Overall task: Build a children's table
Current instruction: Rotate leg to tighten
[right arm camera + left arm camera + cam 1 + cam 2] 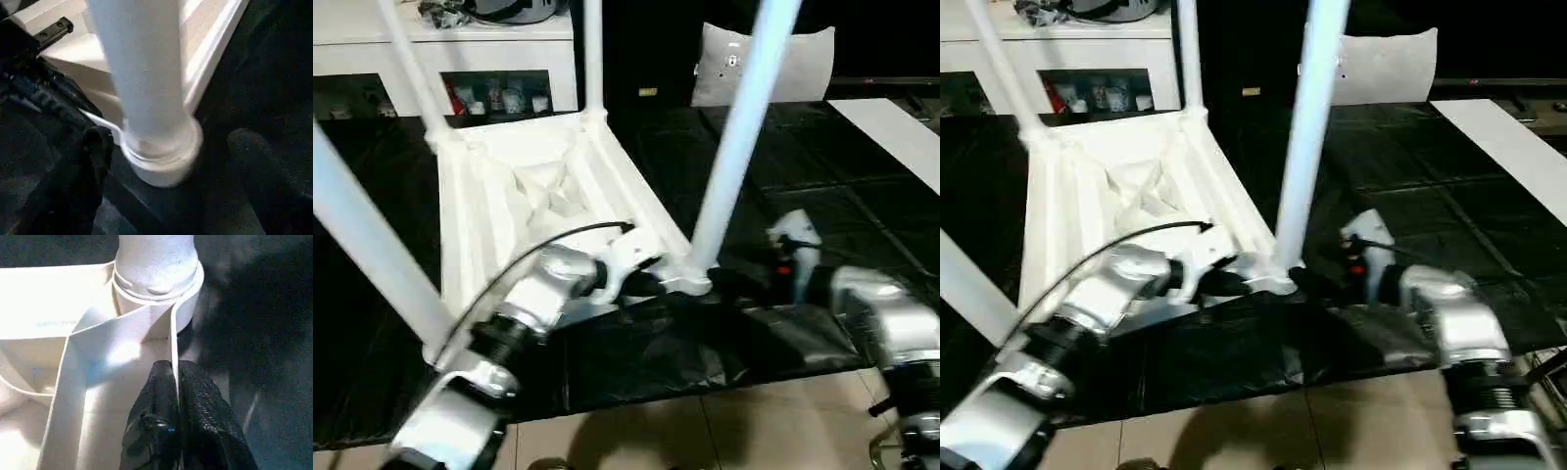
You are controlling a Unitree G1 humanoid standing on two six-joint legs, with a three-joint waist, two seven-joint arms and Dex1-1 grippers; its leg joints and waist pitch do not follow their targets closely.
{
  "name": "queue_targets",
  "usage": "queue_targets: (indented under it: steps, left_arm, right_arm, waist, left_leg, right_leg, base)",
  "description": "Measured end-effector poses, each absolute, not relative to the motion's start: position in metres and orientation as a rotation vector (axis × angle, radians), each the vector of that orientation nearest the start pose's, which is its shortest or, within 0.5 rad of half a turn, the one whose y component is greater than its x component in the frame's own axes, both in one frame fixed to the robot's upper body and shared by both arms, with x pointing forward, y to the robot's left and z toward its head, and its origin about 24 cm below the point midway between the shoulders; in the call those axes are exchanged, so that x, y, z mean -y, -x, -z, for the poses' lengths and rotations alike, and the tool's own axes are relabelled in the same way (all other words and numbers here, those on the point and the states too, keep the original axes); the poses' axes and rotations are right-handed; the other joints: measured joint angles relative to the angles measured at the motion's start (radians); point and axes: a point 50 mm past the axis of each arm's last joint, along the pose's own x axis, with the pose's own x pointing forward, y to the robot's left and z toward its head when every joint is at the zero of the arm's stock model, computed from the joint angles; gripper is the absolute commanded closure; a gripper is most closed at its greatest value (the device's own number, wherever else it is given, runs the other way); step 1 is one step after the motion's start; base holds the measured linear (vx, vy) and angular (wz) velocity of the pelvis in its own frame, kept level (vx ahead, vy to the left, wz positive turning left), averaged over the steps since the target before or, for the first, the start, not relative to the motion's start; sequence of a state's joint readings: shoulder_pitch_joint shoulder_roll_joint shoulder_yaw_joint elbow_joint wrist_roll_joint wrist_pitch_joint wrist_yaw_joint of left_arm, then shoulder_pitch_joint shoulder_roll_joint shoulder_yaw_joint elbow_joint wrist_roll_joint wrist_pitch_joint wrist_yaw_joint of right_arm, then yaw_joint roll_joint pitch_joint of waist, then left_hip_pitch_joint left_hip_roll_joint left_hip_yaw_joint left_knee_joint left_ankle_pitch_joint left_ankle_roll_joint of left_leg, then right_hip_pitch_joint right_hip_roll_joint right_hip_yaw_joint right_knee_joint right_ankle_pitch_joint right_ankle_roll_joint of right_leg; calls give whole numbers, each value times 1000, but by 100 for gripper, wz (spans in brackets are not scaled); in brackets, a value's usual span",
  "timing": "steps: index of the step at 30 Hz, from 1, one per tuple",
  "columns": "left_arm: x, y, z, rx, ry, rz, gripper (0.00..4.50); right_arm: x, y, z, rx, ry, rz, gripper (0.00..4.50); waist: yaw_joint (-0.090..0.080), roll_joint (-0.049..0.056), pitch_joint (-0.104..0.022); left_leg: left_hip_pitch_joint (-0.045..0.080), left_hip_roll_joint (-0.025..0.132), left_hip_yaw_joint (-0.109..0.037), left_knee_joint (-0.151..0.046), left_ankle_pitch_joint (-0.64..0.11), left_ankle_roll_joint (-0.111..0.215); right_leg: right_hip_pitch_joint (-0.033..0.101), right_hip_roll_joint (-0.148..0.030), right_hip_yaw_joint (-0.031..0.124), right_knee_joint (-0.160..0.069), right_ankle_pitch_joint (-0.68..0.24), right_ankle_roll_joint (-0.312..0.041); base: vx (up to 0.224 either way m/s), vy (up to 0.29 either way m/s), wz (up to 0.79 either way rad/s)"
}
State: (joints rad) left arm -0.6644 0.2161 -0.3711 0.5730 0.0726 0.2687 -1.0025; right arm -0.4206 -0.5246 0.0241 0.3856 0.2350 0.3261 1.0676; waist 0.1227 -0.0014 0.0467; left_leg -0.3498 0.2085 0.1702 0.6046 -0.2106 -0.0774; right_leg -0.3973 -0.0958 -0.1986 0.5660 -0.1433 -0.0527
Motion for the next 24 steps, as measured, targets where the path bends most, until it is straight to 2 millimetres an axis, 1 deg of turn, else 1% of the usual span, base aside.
queue_targets:
  steps: [1,4,6,7,8,10,11,13,14,15,17,18,19,20,23,24]
  left_arm:
    - [-79,-323,-54,-467,-437,1283,450]
    - [-84,-319,-55,-471,-459,1363,450]
    - [-90,-316,-57,-478,-490,1443,450]
    - [-92,-314,-58,-484,-502,1474,450]
    - [-93,-312,-58,-488,-517,1509,450]
    - [-95,-310,-59,-489,-537,1547,450]
    - [-95,-309,-59,-489,-545,1565,450]
    - [-93,-308,-59,-488,-556,1590,450]
    - [-92,-306,-60,-487,-563,1608,450]
    - [-92,-306,-60,-486,-567,1618,450]
    - [-90,-305,-60,-483,-573,1634,450]
    - [-89,-304,-60,-482,-575,1641,450]
    - [-89,-304,-60,-480,-577,1645,450]
    - [-88,-303,-60,-481,-579,1653,450]
    - [-88,-302,-60,-482,-581,1674,450]
    - [-88,-302,-60,-481,-583,1676,450]
  right_arm:
    - [215,-302,-74,-386,120,-979,10]
    - [218,-299,-79,-377,166,-1046,10]
    - [217,-295,-81,-383,198,-1135,10]
    - [218,-292,-82,-386,204,-1169,26]
    - [218,-288,-81,-397,203,-1217,26]
    - [215,-283,-80,-409,200,-1284,42]
    - [211,-281,-79,-411,197,-1325,54]
    - [207,-279,-79,-411,198,-1373,54]
    - [204,-278,-77,-418,199,-1400,75]
    - [202,-277,-76,-421,197,-1417,75]
    - [196,-276,-73,-417,188,-1442,91]
    - [194,-276,-72,-416,186,-1453,108]
    - [193,-275,-71,-417,188,-1462,108]
    - [192,-275,-70,-421,182,-1471,124]
    - [191,-274,-69,-428,176,-1491,139]
    - [191,-274,-69,-430,175,-1495,162]
  waist:
    - [3,0,0]
    - [20,0,0]
    - [30,0,0]
    - [36,0,0]
    - [44,0,0]
    - [51,0,0]
    - [53,0,0]
    - [53,0,0]
    - [53,0,0]
    - [52,0,0]
    - [53,0,0]
    - [53,0,0]
    - [53,0,0]
    - [52,0,0]
    - [52,0,0]
    - [52,0,0]
  left_leg:
    - [0,0,0,0,0,0]
    - [0,0,0,-1,0,0]
    - [1,0,0,-1,0,0]
    - [1,0,0,0,0,1]
    - [1,0,-1,0,0,2]
    - [0,0,0,1,-1,2]
    - [0,0,0,2,-1,2]
    - [0,0,0,3,-1,2]
    - [1,0,0,3,-1,2]
    - [1,0,0,3,-1,2]
    - [1,0,0,3,-1,1]
    - [1,0,0,3,-1,1]
    - [1,0,0,3,-1,0]
    - [1,0,0,3,-2,0]
    - [0,0,0,3,-2,-1]
    - [0,0,0,3,-2,-1]
  right_leg:
    - [0,0,0,0,0,0]
    - [-1,0,0,0,0,0]
    - [-2,0,0,0,0,0]
    - [-2,0,0,0,0,0]
    - [-2,0,0,0,0,0]
    - [-2,-1,0,0,0,0]
    - [-2,-1,0,0,0,0]
    - [-2,-1,0,0,0,0]
    - [-2,-1,0,0,0,0]
    - [-1,-1,0,1,0,0]
    - [-1,-1,0,2,0,0]
    - [-1,-1,0,2,0,0]
    - [-1,-1,0,2,0,0]
    - [-1,-1,0,2,0,0]
    - [-1,-1,0,2,0,0]
    - [-1,-1,0,2,0,0]
  base:
    - [0,0,0]
    - [0,0,0]
    - [0,0,0]
    - [0,0,0]
    - [0,0,0]
    - [0,0,0]
    - [0,0,0]
    - [0,0,0]
    - [0,0,0]
    - [0,0,0]
    - [0,0,0]
    - [0,0,0]
    - [0,0,0]
    - [0,0,0]
    - [0,0,0]
    - [0,0,0]
